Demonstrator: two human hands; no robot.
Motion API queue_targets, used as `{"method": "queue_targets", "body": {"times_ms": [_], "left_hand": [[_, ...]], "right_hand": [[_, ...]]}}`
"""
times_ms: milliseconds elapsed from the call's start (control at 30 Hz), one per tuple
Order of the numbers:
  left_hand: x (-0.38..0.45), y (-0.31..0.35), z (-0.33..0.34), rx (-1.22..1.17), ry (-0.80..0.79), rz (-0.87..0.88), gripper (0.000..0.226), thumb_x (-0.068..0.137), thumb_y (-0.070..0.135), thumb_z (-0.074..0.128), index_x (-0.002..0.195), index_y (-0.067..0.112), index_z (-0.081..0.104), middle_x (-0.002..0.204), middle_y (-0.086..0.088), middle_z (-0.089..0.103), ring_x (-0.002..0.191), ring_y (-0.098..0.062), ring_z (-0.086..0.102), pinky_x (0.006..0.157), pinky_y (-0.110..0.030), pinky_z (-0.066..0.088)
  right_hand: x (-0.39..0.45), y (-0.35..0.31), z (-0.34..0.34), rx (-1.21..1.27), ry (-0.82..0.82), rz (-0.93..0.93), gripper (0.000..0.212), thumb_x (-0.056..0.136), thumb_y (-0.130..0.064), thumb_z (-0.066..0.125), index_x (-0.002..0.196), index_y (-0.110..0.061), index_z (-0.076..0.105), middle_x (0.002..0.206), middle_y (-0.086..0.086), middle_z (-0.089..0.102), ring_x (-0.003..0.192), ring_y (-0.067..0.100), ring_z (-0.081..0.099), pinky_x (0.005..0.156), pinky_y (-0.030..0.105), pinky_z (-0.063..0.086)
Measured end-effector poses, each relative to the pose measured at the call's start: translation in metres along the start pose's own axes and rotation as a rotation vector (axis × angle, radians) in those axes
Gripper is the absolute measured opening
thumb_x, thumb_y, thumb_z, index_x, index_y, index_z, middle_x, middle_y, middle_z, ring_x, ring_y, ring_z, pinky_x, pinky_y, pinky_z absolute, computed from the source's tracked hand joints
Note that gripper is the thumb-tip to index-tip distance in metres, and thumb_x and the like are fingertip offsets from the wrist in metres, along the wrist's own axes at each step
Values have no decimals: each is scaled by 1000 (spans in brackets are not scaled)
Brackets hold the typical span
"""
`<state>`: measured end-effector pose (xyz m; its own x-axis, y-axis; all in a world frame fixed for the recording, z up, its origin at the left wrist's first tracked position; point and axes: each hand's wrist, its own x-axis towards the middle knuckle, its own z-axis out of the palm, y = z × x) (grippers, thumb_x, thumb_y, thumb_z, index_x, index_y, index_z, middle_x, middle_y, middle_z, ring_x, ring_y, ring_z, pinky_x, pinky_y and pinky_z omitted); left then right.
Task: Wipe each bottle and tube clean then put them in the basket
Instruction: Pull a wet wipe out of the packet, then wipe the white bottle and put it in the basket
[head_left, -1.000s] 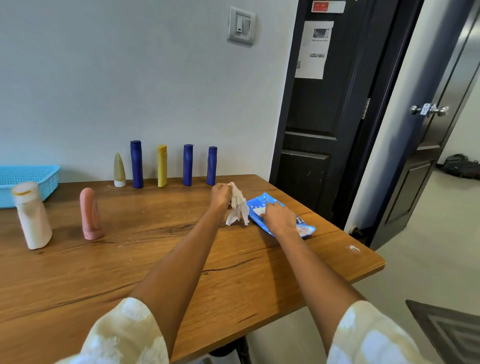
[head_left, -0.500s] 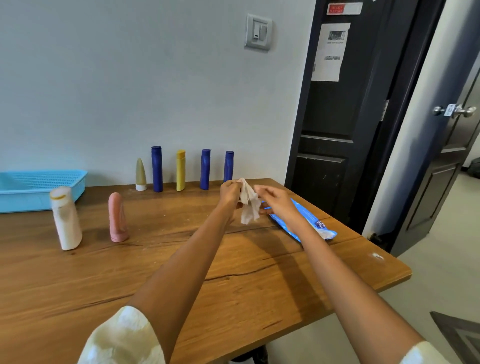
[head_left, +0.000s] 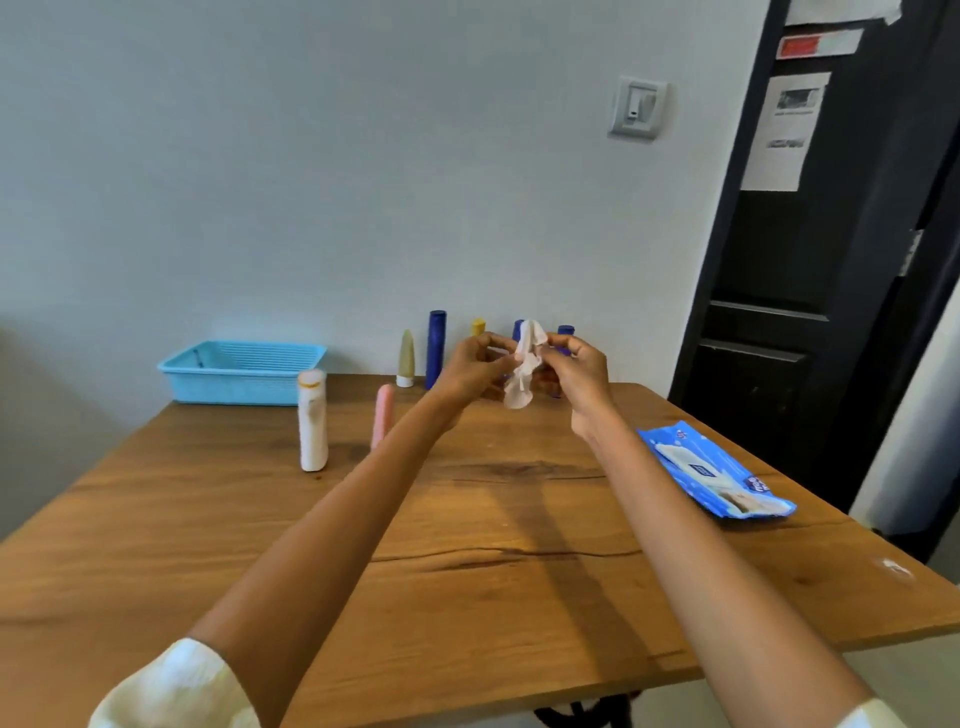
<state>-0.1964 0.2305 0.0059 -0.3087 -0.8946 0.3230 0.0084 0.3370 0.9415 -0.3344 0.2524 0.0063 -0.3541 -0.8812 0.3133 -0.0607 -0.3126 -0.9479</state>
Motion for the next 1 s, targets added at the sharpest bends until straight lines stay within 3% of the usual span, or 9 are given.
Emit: {"method": "queue_targets", "body": {"times_ms": [133, 233, 333, 467, 567, 633, 733, 900, 1000], "left_hand": [[-16, 7, -31, 7, 172, 88, 9, 87, 6, 64, 95, 3, 62, 76, -5, 64, 61, -10, 65, 59, -27, 56], [-20, 6, -55, 65, 278, 131, 8, 87, 4, 61, 90, 10, 67, 79, -6, 67, 70, -16, 67, 62, -29, 58], [-26, 7, -85, 178, 214, 124, 15, 90, 1, 55, 97, 8, 66, 87, -8, 66, 74, -18, 65, 61, -29, 58], [-35, 18, -126, 382, 126, 176, 24, 90, 3, 55, 113, 2, 63, 100, -6, 65, 77, -10, 62, 61, -21, 56], [-36, 26, -164, 623, 178, 221, 32, 87, 17, 63, 119, 13, 60, 115, -2, 61, 94, -13, 60, 78, -23, 51], [-37, 24, -189, 717, 130, 96, 51, 84, 27, 68, 130, 17, 49, 124, -1, 53, 106, -14, 53, 86, -24, 44], [-38, 10, -212, 782, 12, -170, 71, 79, 33, 72, 139, 16, 37, 132, -3, 47, 112, -17, 48, 94, -28, 40], [-39, -21, -221, 678, -84, -197, 70, 79, 32, 72, 137, 24, 34, 126, 2, 45, 110, -14, 47, 89, -24, 39], [-42, -37, -228, 541, -81, -206, 60, 78, 24, 75, 128, 21, 43, 122, -2, 51, 108, -16, 53, 89, -25, 45]], "right_hand": [[-13, -12, 43, 23, -165, -25, 17, 89, -20, 62, 104, -17, 69, 99, 0, 68, 91, 10, 62, 70, 19, 48], [-18, -11, 68, -14, -296, -67, 27, 86, -20, 67, 113, -17, 67, 107, -2, 69, 98, 6, 62, 74, 15, 48], [-15, -10, 90, -4, -267, -86, 28, 84, -13, 68, 112, -10, 67, 105, 3, 71, 96, 11, 66, 75, 15, 51], [-17, -18, 127, 70, -252, -31, 19, 82, -9, 69, 101, -10, 69, 93, 0, 70, 81, 6, 65, 60, 11, 52], [-15, -21, 152, 134, -217, -38, 19, 85, -1, 64, 103, -3, 69, 98, 7, 70, 91, 15, 68, 74, 21, 57], [-14, -22, 165, 197, -204, -27, 18, 85, 2, 62, 102, -1, 68, 99, 11, 69, 95, 21, 67, 82, 28, 56], [-14, -26, 177, 274, -204, -8, 22, 84, 2, 64, 105, 1, 67, 97, 11, 68, 88, 20, 66, 77, 26, 57], [-8, -20, 188, 330, -237, 53, 24, 84, 3, 63, 108, 2, 66, 92, 6, 68, 81, 15, 67, 68, 21, 58], [-7, -10, 193, 316, -258, 75, 25, 84, 4, 63, 108, 2, 66, 93, 8, 69, 87, 20, 68, 70, 24, 58]]}}
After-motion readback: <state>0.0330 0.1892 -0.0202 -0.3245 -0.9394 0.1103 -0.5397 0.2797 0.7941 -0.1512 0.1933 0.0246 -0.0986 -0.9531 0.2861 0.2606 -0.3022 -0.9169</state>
